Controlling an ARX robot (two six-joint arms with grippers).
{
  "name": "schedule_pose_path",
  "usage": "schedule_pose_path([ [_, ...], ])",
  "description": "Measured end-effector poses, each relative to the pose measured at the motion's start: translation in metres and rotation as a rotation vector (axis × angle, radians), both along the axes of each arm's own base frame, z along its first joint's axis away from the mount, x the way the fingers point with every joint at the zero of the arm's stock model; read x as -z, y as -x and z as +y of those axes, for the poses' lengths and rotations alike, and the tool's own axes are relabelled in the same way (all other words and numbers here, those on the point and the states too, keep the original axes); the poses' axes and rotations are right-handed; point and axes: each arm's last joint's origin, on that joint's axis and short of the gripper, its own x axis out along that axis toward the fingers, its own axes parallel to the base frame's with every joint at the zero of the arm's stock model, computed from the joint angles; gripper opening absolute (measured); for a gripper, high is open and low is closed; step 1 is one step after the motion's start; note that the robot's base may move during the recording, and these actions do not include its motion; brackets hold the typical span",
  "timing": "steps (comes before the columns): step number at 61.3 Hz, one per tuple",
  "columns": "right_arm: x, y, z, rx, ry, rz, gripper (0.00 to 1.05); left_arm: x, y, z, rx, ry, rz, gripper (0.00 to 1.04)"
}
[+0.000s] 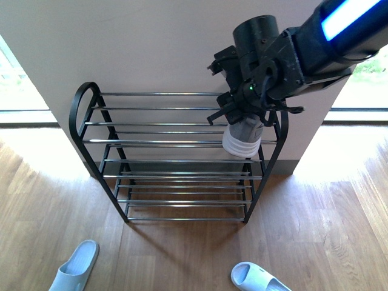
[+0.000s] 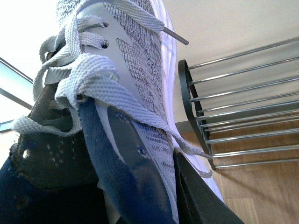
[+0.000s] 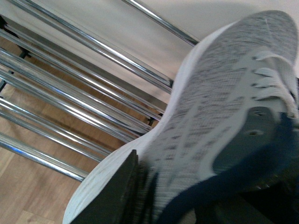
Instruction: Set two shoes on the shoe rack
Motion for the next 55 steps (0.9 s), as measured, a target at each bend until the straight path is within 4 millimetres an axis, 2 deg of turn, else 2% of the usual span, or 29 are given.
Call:
schedule_pose_path([
  [6, -0.019, 0.014, -0.009, -0.012, -0.056, -0.023, 0.55, 0.000, 0.000, 0.000, 0.000, 0.000, 0.000, 0.02],
  [10, -0.038, 0.027, -0.013, -0.027, -0.109, -0.050, 0.66, 0.000, 0.000, 0.000, 0.001, 0.000, 0.000, 0.02],
  [15, -0.080, 0.064, -0.019, -0.078, -0.214, -0.119, 0.86, 0.000, 0.000, 0.000, 0.000, 0.000, 0.000, 0.02],
  [17, -0.091, 0.075, -0.022, -0.091, -0.250, -0.137, 0.93, 0.000, 0.000, 0.000, 0.000, 0.000, 0.000, 0.02],
  [18, -0.100, 0.088, -0.025, -0.099, -0.285, -0.154, 0.97, 0.000, 0.000, 0.000, 0.000, 0.000, 0.000, 0.02],
  [25, -0.131, 0.146, -0.047, -0.122, -0.391, -0.268, 0.96, 0.000, 0.000, 0.000, 0.001, 0.000, 0.000, 0.02],
  [29, -0.146, 0.184, -0.066, -0.120, -0.446, -0.308, 0.96, 0.000, 0.000, 0.000, 0.000, 0.000, 0.000, 0.02],
  [38, -0.168, 0.245, -0.103, -0.110, -0.548, -0.329, 0.96, 0.000, 0.000, 0.000, 0.000, 0.000, 0.000, 0.02],
  [46, -0.169, 0.271, -0.117, -0.119, -0.541, -0.380, 0.96, 0.000, 0.000, 0.000, 0.000, 0.000, 0.000, 0.02],
  [55, -0.165, 0.278, -0.120, -0.107, -0.533, -0.387, 0.96, 0.000, 0.000, 0.000, 0.000, 0.000, 0.000, 0.02],
])
